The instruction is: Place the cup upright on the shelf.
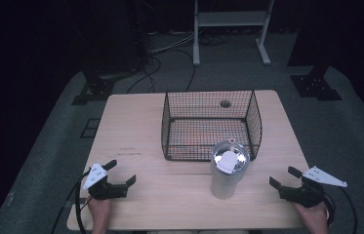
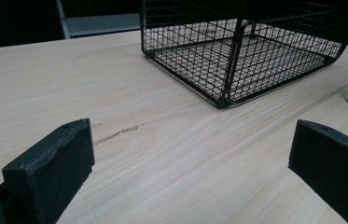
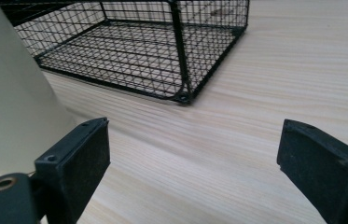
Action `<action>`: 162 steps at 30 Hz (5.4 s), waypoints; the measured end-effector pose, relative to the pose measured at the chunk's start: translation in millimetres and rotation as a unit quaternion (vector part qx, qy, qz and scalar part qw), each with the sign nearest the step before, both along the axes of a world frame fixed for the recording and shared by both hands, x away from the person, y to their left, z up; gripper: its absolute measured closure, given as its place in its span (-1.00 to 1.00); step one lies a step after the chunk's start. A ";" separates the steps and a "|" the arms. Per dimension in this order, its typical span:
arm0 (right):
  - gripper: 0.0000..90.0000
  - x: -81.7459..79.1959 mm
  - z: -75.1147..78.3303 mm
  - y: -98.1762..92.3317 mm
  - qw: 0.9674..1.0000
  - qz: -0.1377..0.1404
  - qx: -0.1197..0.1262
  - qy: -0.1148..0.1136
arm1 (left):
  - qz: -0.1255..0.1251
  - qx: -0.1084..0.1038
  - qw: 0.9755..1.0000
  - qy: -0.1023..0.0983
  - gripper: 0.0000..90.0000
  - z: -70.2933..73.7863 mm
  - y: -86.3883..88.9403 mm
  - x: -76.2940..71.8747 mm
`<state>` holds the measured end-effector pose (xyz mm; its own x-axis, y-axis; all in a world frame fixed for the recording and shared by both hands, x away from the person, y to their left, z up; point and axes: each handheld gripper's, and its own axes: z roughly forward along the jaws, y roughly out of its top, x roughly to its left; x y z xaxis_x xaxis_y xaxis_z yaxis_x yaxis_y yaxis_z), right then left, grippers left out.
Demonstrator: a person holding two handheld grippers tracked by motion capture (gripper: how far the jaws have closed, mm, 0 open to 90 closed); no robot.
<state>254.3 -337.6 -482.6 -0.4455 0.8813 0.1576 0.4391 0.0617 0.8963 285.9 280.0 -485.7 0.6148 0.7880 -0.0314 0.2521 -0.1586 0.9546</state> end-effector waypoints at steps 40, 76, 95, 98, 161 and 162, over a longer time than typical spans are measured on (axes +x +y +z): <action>-0.80 -30.9 55.6 68.9 0.987 0.142 -0.054 -0.041 | -0.013 0.011 1.000 -0.013 -1.00 -0.4 -2.7 -3.9; -0.81 -12.5 52.2 121.7 0.975 0.203 -0.080 -0.048 | -0.013 0.011 1.000 -0.015 -1.00 -0.5 -2.8 -5.0; -0.82 7.4 40.5 143.9 0.976 0.191 -0.075 -0.070 | -0.014 0.010 1.000 -0.017 -1.00 -0.4 -2.1 -5.2; -0.82 7.7 39.1 144.8 0.977 0.189 -0.069 -0.073 | -0.014 0.010 1.000 -0.017 -1.00 -0.3 -2.0 -5.2; -0.79 9.9 62.0 141.4 0.974 0.187 -0.005 -0.128 | -0.015 0.011 1.000 -0.017 -1.00 -0.3 -2.1 -5.3; -0.79 9.9 62.0 141.4 0.974 0.187 -0.005 -0.128 | -0.015 0.011 1.000 -0.017 -1.00 -0.3 -2.1 -5.3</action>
